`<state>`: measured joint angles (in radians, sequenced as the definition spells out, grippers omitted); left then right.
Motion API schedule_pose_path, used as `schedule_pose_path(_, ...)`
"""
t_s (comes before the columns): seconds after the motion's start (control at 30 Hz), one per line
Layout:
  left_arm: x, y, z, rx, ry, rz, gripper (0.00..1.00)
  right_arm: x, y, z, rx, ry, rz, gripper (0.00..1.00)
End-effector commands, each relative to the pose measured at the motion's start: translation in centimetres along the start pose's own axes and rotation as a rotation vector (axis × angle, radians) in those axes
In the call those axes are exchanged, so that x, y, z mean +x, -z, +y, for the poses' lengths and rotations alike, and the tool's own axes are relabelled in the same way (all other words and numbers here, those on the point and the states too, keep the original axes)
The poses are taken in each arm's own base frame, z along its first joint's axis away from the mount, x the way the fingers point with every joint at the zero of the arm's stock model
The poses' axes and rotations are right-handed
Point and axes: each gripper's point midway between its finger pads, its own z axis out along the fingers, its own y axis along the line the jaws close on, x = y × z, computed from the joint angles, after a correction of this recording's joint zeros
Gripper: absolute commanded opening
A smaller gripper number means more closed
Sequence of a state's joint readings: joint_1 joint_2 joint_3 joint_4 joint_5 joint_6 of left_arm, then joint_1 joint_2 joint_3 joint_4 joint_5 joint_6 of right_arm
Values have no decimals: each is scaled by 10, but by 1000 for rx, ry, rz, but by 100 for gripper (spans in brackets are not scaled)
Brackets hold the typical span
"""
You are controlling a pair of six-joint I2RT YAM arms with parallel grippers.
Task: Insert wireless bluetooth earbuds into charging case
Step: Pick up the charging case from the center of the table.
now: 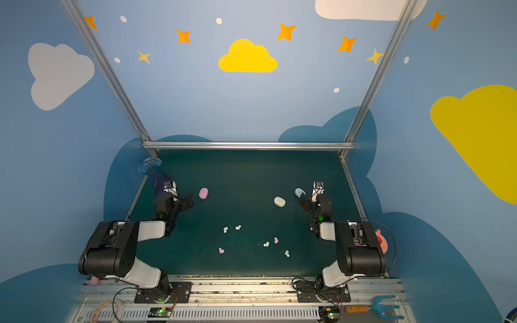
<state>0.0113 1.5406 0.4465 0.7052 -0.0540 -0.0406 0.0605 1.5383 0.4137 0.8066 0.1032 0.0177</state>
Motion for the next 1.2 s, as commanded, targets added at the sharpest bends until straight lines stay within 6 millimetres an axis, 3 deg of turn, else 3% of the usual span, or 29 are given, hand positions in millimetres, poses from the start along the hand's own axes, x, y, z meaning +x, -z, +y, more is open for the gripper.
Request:
schedule_pose_path(0.0, -3, 4, 1, 2, 3, -8, 100, -3, 4, 0, -5, 1, -10, 98)
schedule_pose_path(1.0, -6, 5, 0, 3, 9, -18, 100, -9, 5, -5, 27, -8, -31, 98)
schedule_pose_path(1.07, -20, 8, -10, 50, -7, -12, 100, -22, 14, -10, 72, -11, -28, 98)
schedule_pose_path(1.17, -18, 14, -22, 35, -80, 109, 100, -17, 32, -16, 115, -98, 155, 98)
